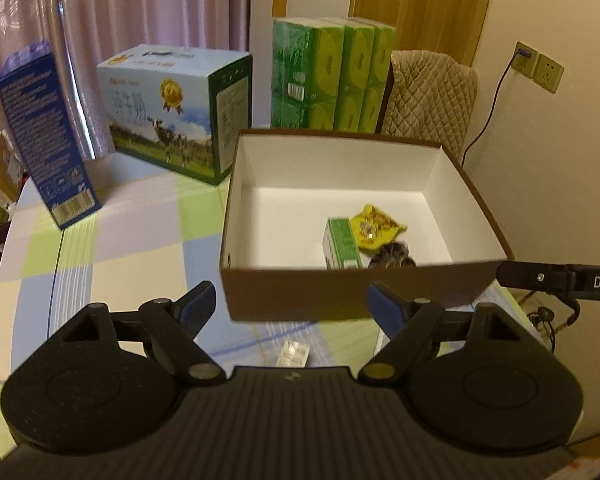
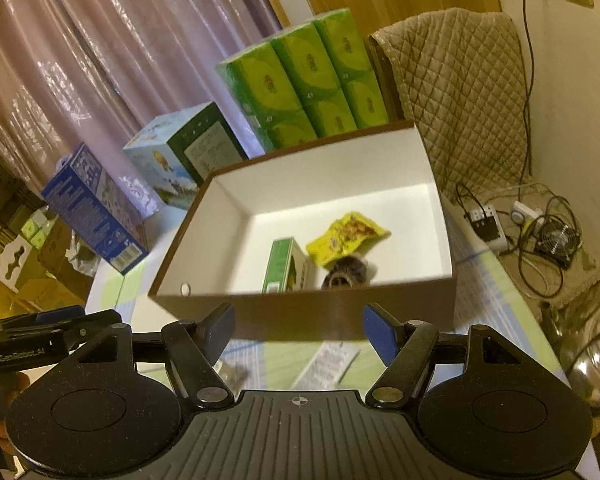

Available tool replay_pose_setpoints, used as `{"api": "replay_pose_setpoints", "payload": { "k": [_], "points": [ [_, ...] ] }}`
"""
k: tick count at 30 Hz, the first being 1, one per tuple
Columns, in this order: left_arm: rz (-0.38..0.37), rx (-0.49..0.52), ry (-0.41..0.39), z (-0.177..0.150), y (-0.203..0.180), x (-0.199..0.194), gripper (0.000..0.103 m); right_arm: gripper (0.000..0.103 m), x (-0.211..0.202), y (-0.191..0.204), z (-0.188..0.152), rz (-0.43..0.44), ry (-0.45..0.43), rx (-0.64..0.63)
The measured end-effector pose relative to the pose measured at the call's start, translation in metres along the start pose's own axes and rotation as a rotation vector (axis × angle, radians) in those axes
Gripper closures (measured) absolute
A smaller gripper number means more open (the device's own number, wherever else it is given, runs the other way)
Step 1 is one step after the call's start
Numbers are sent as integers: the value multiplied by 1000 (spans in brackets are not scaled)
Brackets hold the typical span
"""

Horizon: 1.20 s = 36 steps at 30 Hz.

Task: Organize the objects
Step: 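Withdraw both tools from the brown box back toward the table items, then lower the left tool onto the white knit cloth and close on it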

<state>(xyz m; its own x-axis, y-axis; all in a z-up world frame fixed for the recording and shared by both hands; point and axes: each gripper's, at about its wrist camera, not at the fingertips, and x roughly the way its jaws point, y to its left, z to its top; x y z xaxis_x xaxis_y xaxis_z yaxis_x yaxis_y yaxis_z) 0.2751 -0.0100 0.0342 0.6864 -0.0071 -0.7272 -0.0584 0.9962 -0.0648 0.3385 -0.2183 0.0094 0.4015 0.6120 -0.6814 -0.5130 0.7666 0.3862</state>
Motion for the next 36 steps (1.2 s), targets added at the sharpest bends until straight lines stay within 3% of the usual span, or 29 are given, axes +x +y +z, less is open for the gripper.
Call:
{"api": "replay_pose_setpoints", "payload": {
  "k": [19, 36],
  "points": [
    [38, -32, 84, -77, 45, -34, 22, 35, -14, -2, -81, -77, 113, 52],
    [27, -77, 228, -134, 62, -16, 22, 35, 0, 6, -117, -101, 203, 79]
  ]
}}
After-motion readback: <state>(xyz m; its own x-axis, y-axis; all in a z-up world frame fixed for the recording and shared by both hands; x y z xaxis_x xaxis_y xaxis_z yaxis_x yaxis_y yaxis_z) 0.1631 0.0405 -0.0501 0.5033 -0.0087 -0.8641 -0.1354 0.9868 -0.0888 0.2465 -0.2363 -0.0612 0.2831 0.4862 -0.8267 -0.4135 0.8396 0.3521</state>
